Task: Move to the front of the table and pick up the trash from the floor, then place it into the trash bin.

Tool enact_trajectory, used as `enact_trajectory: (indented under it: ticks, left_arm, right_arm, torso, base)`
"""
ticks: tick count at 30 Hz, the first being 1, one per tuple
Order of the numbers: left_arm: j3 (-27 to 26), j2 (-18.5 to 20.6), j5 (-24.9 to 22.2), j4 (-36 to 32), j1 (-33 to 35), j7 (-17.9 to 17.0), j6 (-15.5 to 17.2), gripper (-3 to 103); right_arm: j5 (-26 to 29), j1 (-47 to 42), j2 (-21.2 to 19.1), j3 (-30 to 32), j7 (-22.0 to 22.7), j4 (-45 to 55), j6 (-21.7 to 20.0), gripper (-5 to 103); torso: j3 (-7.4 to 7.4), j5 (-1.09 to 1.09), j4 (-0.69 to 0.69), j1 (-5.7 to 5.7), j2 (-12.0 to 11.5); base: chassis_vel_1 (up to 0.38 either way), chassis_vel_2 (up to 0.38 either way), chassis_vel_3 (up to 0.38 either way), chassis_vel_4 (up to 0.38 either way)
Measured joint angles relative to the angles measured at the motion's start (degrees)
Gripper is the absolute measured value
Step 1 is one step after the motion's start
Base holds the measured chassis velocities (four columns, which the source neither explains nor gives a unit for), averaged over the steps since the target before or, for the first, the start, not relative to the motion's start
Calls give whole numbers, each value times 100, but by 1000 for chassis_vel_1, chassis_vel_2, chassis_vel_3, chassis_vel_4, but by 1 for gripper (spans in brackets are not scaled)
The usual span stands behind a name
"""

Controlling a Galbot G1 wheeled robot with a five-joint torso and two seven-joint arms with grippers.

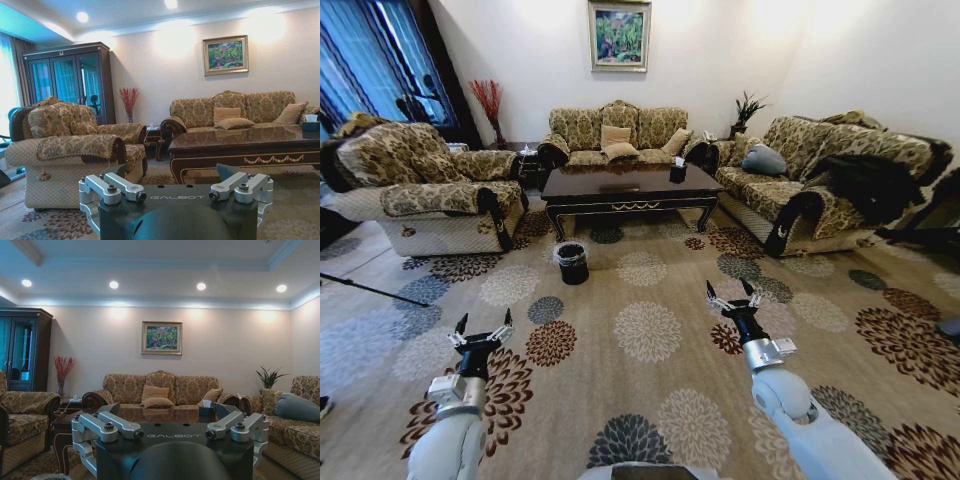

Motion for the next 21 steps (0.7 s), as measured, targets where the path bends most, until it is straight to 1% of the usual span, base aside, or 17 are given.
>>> enact_trajectory:
  ticks: [7,10,12,21]
  left_arm:
    - [0,0,0,0,0,0,0,100]
    - [0,0,0,0,0,0,0,100]
    - [0,0,0,0,0,0,0,100]
    - [0,0,0,0,0,0,0,100]
  right_arm:
    - [0,0,0,0,0,0,0,100]
    - [0,0,0,0,0,0,0,100]
    - [0,0,0,0,0,-1,0,100]
    - [0,0,0,0,0,0,0,100]
  torso:
    - [84,0,0,71,156]
    - [149,0,0,119,268]
    - [161,0,0,128,288]
    - [314,0,0,247,560]
  base:
    - [0,0,0,0]
    - [0,0,0,0]
    - [0,0,0,0]
    - [0,0,0,0]
